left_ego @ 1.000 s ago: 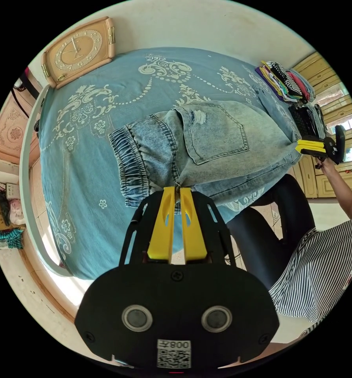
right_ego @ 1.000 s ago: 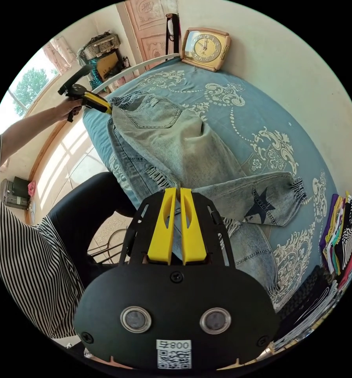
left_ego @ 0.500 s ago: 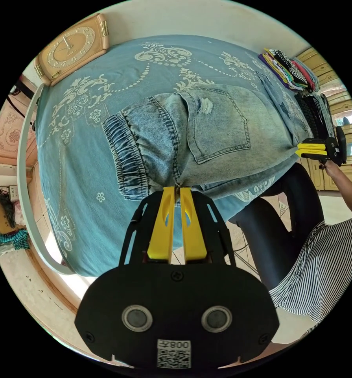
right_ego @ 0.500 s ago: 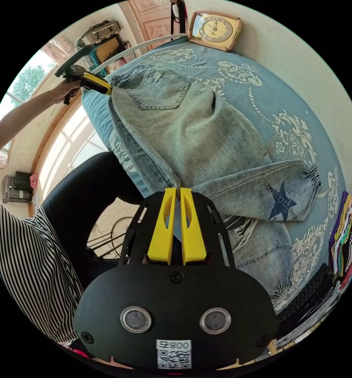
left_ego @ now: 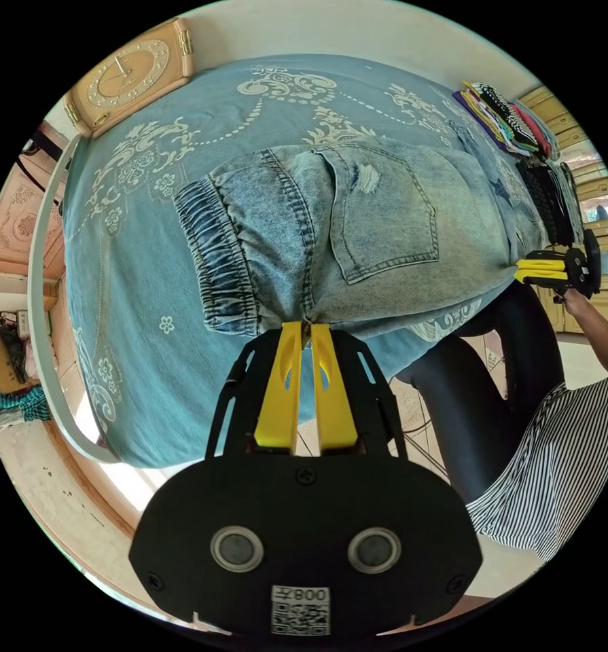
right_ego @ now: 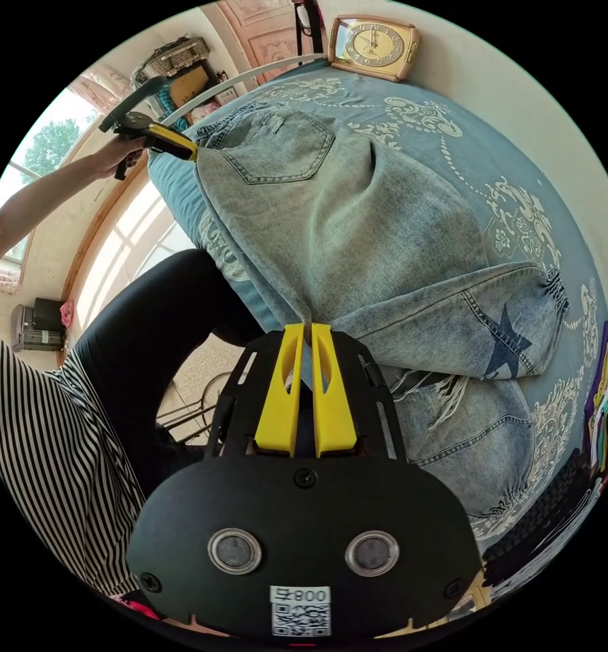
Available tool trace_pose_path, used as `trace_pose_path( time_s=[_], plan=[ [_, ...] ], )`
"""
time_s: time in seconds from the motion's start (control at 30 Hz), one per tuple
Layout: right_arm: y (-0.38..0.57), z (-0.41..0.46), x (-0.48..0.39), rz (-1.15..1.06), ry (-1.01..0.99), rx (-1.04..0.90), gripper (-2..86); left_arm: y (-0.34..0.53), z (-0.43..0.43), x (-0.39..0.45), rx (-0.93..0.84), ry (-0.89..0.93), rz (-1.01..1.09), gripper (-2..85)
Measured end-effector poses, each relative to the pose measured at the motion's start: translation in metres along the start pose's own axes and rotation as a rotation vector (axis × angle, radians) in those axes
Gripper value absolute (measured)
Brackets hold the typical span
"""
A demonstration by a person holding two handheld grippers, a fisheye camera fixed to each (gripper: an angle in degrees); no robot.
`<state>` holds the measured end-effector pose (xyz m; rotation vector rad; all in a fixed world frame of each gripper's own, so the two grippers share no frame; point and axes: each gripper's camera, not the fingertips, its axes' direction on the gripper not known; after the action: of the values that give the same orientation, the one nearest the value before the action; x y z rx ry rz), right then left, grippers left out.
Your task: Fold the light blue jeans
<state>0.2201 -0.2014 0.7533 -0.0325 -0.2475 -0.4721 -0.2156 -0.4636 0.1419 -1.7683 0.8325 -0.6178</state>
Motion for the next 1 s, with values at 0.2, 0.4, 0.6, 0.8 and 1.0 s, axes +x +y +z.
trace_pose_path(
  time_s=[0.2,0.4,0.6,0.8,1.0],
  plan=[
    [-0.003,0.012,-0.006,0.019,-0.027,0.006,2.2,0.014,0.019,-0.005,-0.003,-0.005,-0.023,2.6],
    [-0.008,0.03,-0.025,-0.038,0.06,-0.021,2.2,0.033,0.041,-0.014,0.013,0.021,-0.054,2.8],
    [-0.006,0.046,-0.041,-0.092,0.14,0.003,2.3,0.055,0.055,-0.027,0.062,0.067,-0.127,2.6],
    [-0.005,0.055,-0.044,-0.087,0.162,0.023,2.3,0.071,0.077,-0.039,0.089,0.094,-0.203,2.1],
    [0.0,0.063,-0.038,-0.074,0.151,0.052,2.4,0.111,0.089,-0.042,0.264,0.137,-0.39,1.9]
  ],
)
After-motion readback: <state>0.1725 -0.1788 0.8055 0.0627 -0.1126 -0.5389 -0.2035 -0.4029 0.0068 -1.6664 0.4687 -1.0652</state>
